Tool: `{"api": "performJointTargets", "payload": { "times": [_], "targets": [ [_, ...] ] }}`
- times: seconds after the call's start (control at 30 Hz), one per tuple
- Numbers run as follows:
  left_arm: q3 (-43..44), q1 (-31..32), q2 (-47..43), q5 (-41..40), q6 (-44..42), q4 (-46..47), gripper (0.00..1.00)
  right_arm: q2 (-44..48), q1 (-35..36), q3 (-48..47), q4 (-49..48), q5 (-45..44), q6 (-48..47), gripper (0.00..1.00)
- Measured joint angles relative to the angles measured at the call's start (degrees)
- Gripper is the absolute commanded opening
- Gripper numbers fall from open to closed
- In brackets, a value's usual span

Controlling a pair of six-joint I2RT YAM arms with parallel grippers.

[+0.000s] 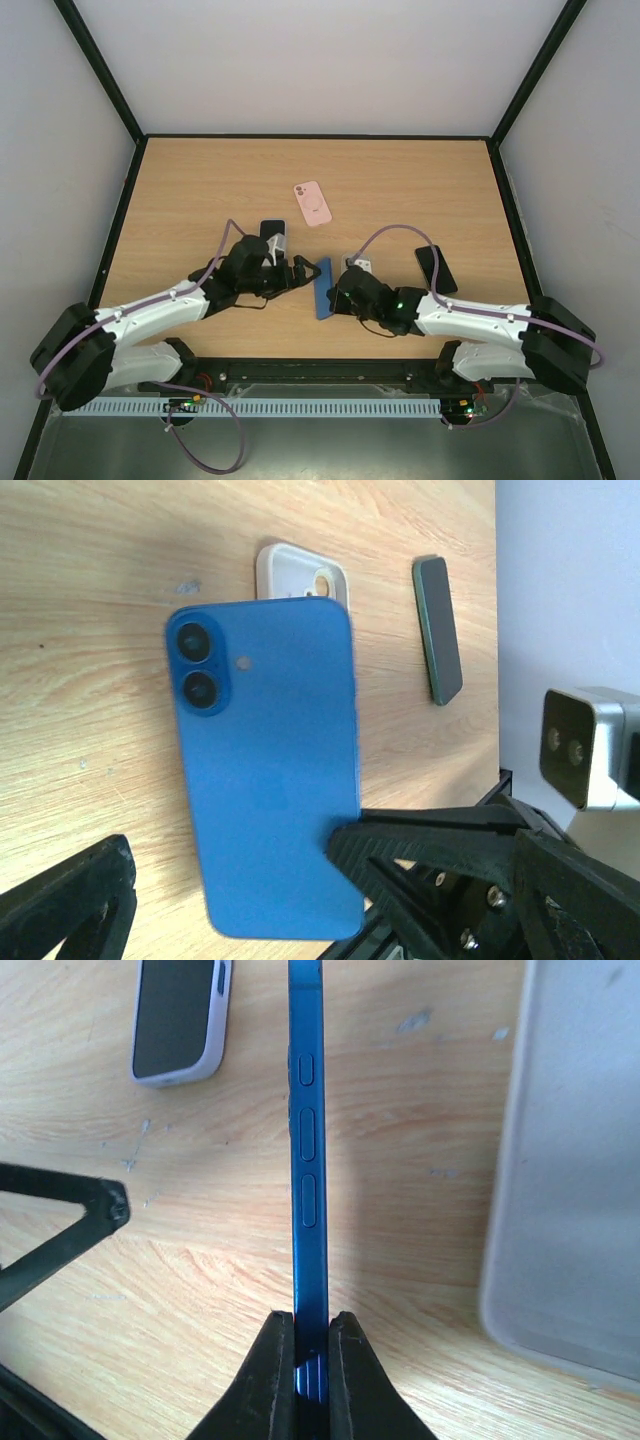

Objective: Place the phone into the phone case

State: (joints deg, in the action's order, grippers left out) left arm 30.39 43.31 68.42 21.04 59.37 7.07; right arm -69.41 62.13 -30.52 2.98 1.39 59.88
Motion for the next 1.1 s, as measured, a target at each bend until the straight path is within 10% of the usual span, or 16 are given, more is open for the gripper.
{"api": "performJointTargets", "payload": {
  "times": [0.5,1.1],
  "targets": [
    [1.60,0.00,-3.87,-5.75,-4.70,-10.01,0.92,3.87,-10.67,-4.37,17.64,-6.27,-4.33,0.02],
    [1.53,-0.26,0.11,-6.75,-5.66,-10.43,0.82,-2.60,-12.02,-4.66,8.72,6.56,-7.43,0.02]
  ]
}}
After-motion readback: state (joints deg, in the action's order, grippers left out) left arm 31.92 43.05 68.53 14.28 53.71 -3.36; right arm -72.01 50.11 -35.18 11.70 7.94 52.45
